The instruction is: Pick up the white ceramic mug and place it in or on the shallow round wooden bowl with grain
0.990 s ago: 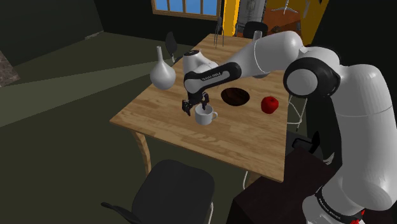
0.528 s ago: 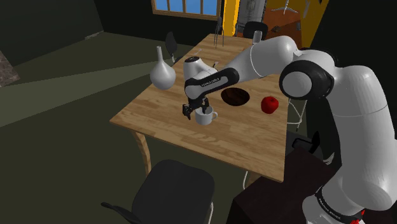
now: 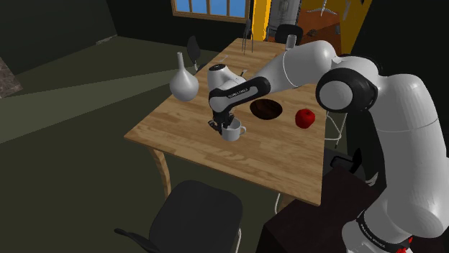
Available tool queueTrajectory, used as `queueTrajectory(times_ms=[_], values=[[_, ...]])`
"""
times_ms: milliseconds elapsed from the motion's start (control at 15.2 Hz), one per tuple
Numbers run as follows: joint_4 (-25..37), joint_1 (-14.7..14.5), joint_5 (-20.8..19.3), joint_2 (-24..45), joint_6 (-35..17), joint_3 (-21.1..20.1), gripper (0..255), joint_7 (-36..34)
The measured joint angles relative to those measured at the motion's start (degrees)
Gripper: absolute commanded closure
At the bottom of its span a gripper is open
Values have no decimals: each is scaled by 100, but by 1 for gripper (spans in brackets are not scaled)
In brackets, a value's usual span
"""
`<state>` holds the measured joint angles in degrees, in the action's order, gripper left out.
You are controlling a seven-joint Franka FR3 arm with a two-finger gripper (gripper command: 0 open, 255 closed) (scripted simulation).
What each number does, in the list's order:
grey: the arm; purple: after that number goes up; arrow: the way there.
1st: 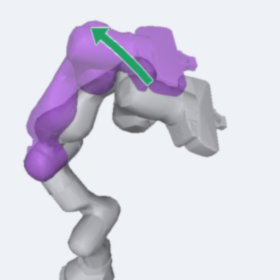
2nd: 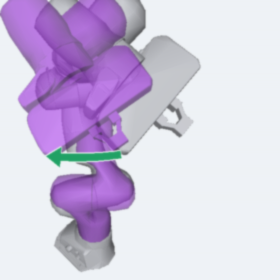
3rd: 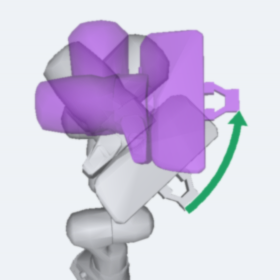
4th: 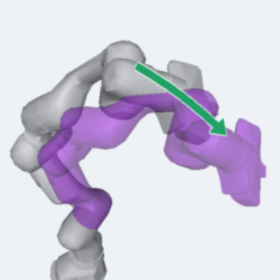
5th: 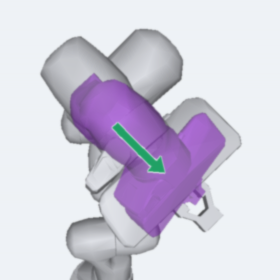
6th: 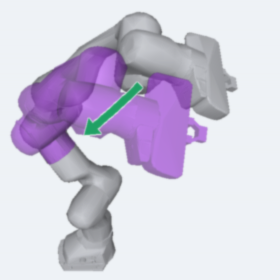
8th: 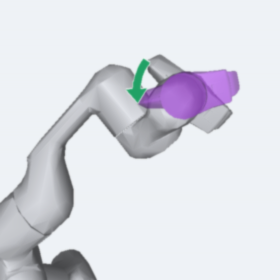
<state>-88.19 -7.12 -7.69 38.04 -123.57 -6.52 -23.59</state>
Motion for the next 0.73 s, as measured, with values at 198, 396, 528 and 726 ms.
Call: queueTrajectory(times_ms=[198, 396, 528, 726], values=[[0, 0, 0, 1, 0, 0, 255, 0], [0, 0, 0, 1, 1, 0, 255, 0], [3, 2, 3, -21, 26, -2, 255, 3], [55, 7, 20, -120, 174, -12, 255, 19]])
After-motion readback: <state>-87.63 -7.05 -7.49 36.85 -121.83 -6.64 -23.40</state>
